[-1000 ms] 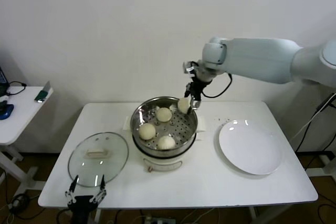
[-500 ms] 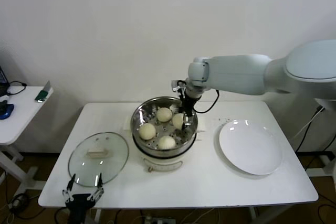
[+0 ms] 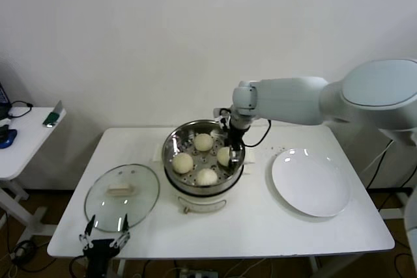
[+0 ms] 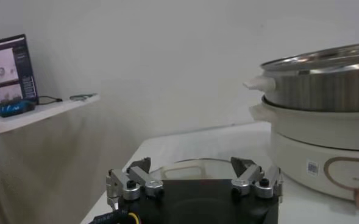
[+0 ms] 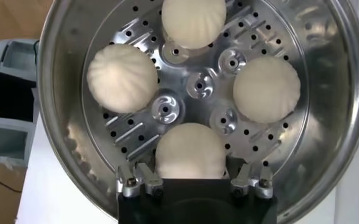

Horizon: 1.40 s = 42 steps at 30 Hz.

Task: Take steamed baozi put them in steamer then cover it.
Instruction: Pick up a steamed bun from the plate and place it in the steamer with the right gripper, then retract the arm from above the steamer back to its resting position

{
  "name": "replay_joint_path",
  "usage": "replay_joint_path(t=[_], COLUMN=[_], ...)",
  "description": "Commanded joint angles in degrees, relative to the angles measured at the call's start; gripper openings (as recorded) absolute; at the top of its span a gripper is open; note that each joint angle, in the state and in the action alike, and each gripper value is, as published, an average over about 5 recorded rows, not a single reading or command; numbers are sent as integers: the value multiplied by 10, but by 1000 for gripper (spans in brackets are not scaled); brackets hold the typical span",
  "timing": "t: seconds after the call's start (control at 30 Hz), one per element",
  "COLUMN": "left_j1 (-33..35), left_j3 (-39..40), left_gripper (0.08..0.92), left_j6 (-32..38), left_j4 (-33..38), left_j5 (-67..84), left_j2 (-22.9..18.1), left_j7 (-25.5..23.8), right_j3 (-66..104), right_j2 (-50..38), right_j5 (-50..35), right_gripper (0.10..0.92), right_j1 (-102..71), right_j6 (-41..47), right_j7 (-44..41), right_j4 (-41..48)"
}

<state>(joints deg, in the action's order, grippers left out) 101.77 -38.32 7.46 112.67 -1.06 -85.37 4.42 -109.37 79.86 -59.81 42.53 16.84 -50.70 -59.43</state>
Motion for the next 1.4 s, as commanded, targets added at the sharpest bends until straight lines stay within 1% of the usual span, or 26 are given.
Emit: replay_joint_path(t=[0.03, 0.1, 0.33, 0.5, 0.6, 0.7, 0.87, 1.03, 1.2, 1.4], left_j1=[0, 1, 5, 7, 5, 3, -3, -8, -17, -27], left_j3=[0, -1, -8, -10, -11, -12, -18, -22, -25, -23], left_gripper=[823, 823, 823, 823, 823, 823, 823, 823, 823, 823], left_j6=[-1, 0, 1, 0, -3, -7, -12, -16, -19, -23], left_j4=[-1, -1, 1, 4, 6, 9, 8, 10, 10, 16], left_j5=[-2, -2, 0, -2, -6, -8, -12, -15, -23, -56], left_j2=[0, 0, 7, 8, 7, 7, 6, 5, 5, 4], left_j7=[0, 1, 1, 1, 1, 1, 1, 1, 2, 2], right_j3=[3, 6, 27, 55, 85, 117, 154, 219, 313, 504], right_j2=[2, -1, -31, -72, -113, -167, -269, -373, -462, -519], right_j5=[0, -1, -4, 3, 8, 17, 28, 32, 65, 107], right_gripper=[801, 817, 823, 823, 823, 823, 823, 823, 823, 823], right_j1=[-4, -1, 18, 30, 33, 37, 31, -13, -122, -315], right_j6=[1, 1, 4, -3, -17, -40, -111, -160, -224, -247], right_j7=[4, 3, -2, -2, 15, 45, 131, 209, 280, 310], right_j4=[5, 2, -32, -42, -50, -73, -128, -189, -214, -233])
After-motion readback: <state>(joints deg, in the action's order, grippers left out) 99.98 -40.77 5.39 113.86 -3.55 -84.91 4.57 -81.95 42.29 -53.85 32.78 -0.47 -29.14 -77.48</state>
